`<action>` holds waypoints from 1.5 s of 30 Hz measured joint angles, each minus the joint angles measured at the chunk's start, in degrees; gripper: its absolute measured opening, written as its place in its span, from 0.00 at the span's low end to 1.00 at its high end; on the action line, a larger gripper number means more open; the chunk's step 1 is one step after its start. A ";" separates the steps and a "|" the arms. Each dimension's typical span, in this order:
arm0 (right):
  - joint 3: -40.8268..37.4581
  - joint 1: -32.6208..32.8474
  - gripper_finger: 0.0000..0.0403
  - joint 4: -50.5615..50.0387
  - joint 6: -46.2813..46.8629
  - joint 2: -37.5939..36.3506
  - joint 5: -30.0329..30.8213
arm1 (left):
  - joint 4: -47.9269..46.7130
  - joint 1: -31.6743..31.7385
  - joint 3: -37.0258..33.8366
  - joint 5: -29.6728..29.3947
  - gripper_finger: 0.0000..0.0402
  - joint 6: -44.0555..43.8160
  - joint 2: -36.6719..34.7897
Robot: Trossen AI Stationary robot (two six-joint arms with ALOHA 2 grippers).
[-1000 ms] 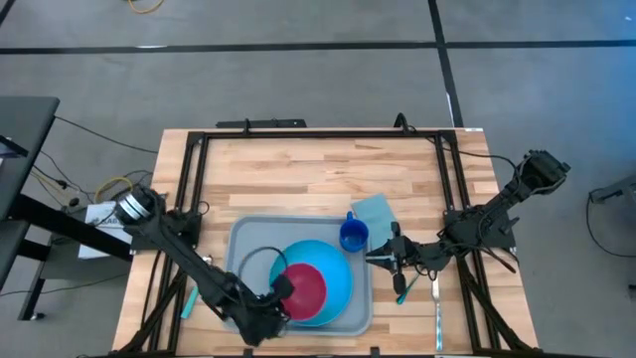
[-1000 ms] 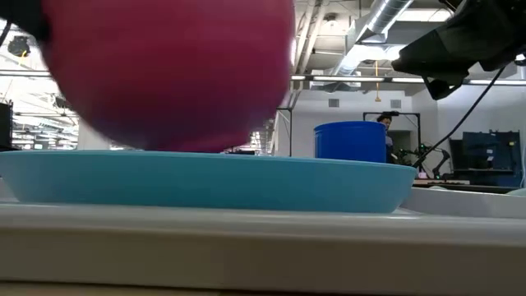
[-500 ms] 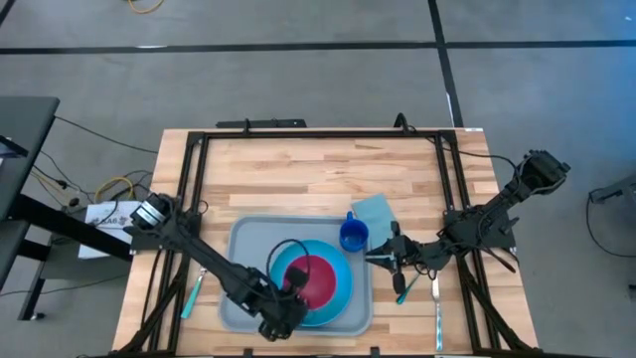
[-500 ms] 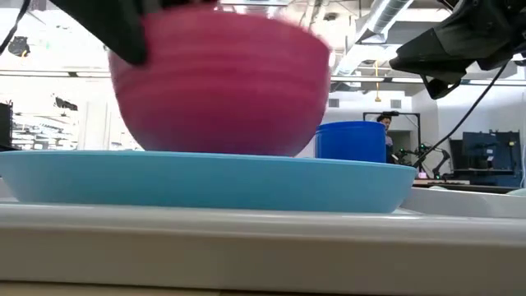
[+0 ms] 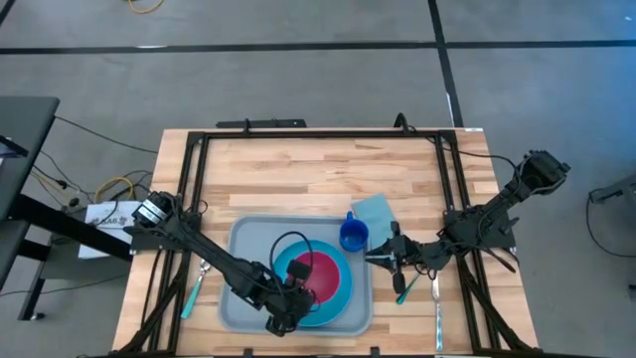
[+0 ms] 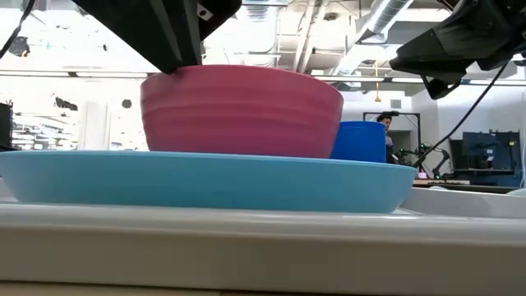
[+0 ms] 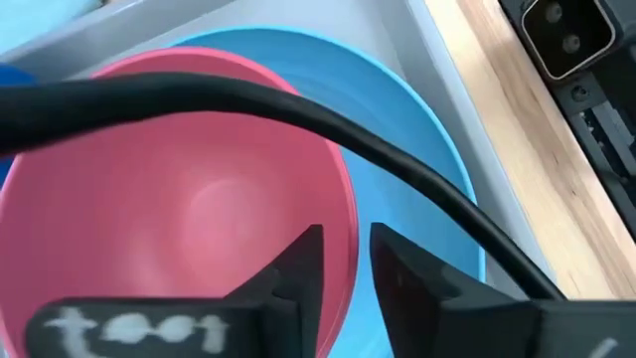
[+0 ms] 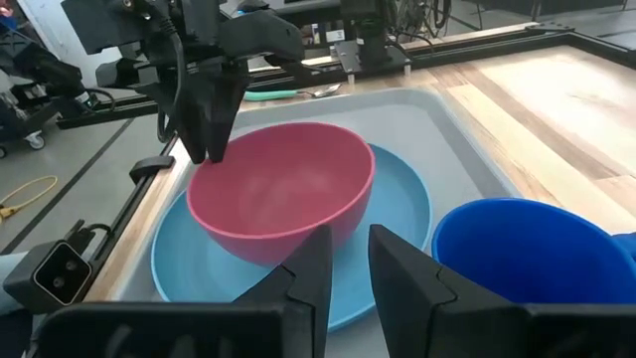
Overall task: Set up tray
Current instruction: Put the red bowl on top of the light blue plate on the gray tray, then put the green napkin on the left side of the blue plate on the gray tray
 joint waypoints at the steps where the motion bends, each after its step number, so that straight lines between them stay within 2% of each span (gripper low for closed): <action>1: 0.00 0.00 0.16 0.00 0.00 0.00 0.00 | -0.01 0.00 0.00 0.01 0.21 -0.01 0.00; 5: 0.00 0.00 0.16 0.00 0.00 0.00 0.00 | -0.03 -0.07 0.00 0.67 0.25 -0.67 0.00; 12: 0.00 0.00 0.16 0.00 0.02 0.00 -0.02 | -0.20 -0.11 0.00 8.25 0.25 -1.87 0.00; 19: 0.00 0.00 0.16 0.00 0.02 0.00 -0.02 | -4.95 -0.11 2.66 8.45 0.26 -3.49 0.00; 27: 0.00 0.00 0.16 0.00 0.02 0.00 -0.02 | -13.09 -0.18 10.72 4.80 0.26 -3.50 -0.02; 31: 0.00 0.00 0.16 0.00 0.13 0.00 -0.31 | -12.21 -0.20 13.87 -0.94 0.26 -3.51 -0.02; 33: 0.00 0.19 0.16 -0.03 0.14 -0.04 -3.09 | -12.00 -0.24 14.80 -4.56 0.26 -3.58 -0.02; 36: -0.02 1.07 0.16 -0.19 0.15 -1.43 -7.74 | -10.39 -0.26 14.92 -10.70 0.26 -5.21 -0.04; 38: -0.02 1.66 0.16 -0.06 0.15 -2.71 -7.88 | -9.19 -0.23 14.91 -13.53 0.26 -6.62 -0.02; 45: -0.02 2.76 0.16 -0.14 0.68 -5.58 -7.45 | 1.20 1.24 14.86 -16.75 0.26 -10.33 -0.02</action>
